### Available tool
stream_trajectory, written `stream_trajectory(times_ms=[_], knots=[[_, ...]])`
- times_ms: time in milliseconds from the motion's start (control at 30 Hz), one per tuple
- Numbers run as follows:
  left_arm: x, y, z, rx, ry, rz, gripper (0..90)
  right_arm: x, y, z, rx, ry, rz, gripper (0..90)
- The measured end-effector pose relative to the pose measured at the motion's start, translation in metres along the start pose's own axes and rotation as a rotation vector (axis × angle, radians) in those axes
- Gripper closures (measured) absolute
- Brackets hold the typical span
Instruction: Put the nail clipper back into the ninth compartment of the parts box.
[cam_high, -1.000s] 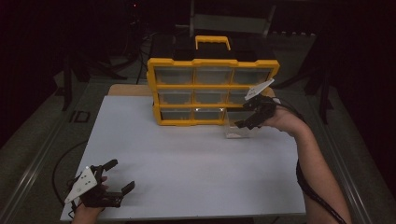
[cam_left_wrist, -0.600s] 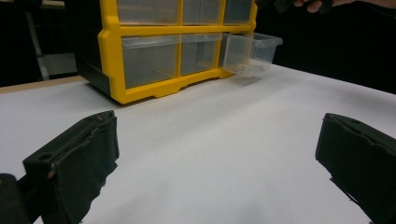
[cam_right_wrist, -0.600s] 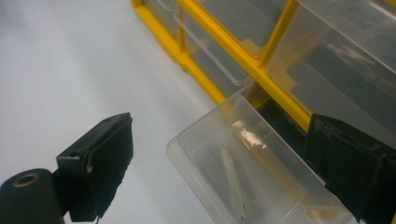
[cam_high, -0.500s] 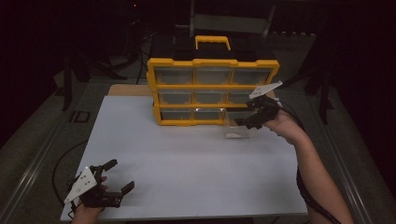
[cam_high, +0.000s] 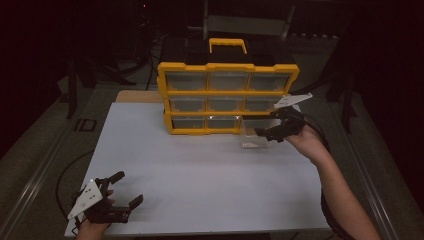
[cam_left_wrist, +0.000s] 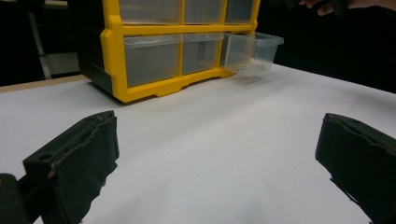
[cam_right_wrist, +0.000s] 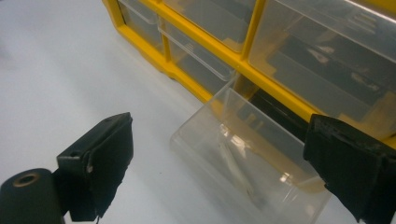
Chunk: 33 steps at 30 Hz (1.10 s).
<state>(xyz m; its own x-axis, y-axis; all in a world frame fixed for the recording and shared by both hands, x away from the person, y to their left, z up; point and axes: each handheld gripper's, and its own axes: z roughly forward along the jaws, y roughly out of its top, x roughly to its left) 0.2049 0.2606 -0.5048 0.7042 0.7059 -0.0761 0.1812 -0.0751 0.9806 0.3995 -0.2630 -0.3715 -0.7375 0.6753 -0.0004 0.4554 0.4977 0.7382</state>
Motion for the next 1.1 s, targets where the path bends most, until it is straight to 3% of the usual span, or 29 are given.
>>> stream_trajectory(times_ms=[200,500,833,1100], knots=[[0.000,0.000,-0.001,-0.001,0.002,-0.001,0.1,0.003,-0.012,-0.006,-0.019,-0.014,0.016,8.6],[0.000,0.000,-0.001,-0.003,0.000,-0.003,0.1,0.012,-0.040,-0.015,-0.089,-0.014,0.037,8.7],[0.000,0.000,0.000,-0.003,-0.003,-0.001,0.1,0.025,-0.070,-0.017,-0.098,-0.036,0.017,8.6],[-0.001,0.000,0.000,-0.003,-0.003,-0.002,0.0,0.031,-0.092,-0.016,-0.110,-0.036,0.036,8.7]])
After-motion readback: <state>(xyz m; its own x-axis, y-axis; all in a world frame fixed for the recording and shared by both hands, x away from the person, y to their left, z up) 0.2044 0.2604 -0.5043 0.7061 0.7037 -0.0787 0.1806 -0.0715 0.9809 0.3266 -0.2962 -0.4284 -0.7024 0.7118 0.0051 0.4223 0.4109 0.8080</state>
